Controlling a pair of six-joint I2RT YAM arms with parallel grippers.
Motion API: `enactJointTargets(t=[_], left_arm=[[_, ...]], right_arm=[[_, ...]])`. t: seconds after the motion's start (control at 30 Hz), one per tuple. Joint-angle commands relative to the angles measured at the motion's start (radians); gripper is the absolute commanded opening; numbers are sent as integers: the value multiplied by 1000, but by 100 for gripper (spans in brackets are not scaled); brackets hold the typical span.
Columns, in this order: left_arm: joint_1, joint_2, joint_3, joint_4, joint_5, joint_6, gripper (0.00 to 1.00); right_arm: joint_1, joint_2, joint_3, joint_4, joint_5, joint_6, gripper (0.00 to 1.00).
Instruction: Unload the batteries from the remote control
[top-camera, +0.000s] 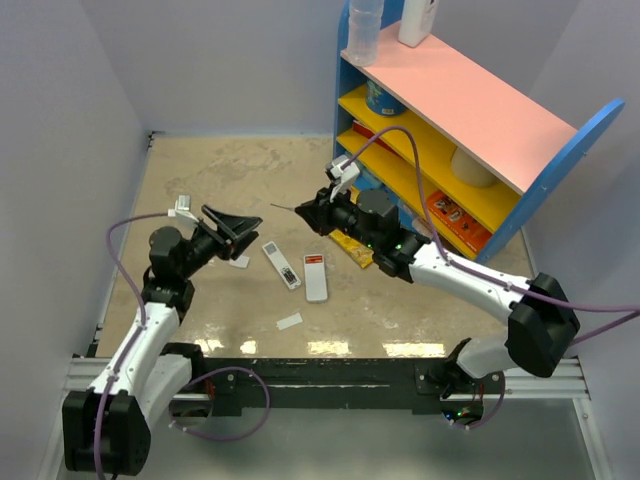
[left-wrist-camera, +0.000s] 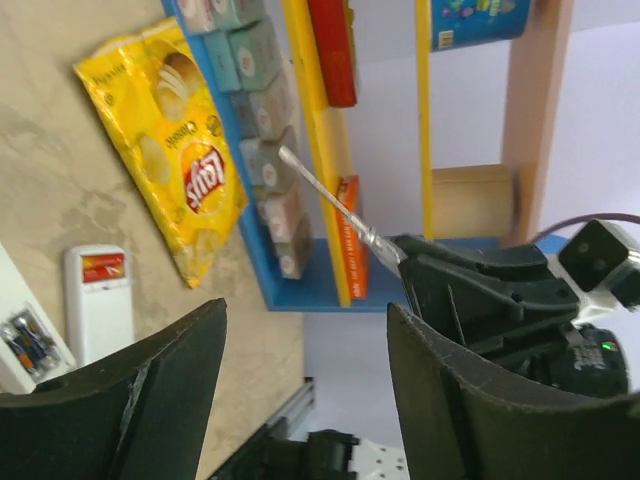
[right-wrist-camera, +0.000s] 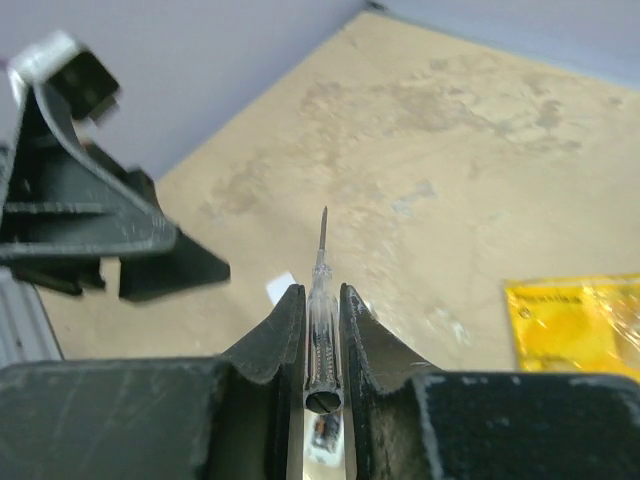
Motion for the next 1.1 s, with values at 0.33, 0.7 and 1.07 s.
enactJointTargets(t=[0.33, 0.7, 1.07], left_arm=[[-1, 394, 334, -455, -87, 661, 69], [-2, 592, 305, -336, -25, 700, 66], [-16, 725, 285, -253, 44, 689, 56]], right_arm=[[-16, 105, 229, -613, -150, -167, 0], [-13, 208, 329, -770, -181, -362, 0], [-1, 259, 361, -788, -253, -439, 0]])
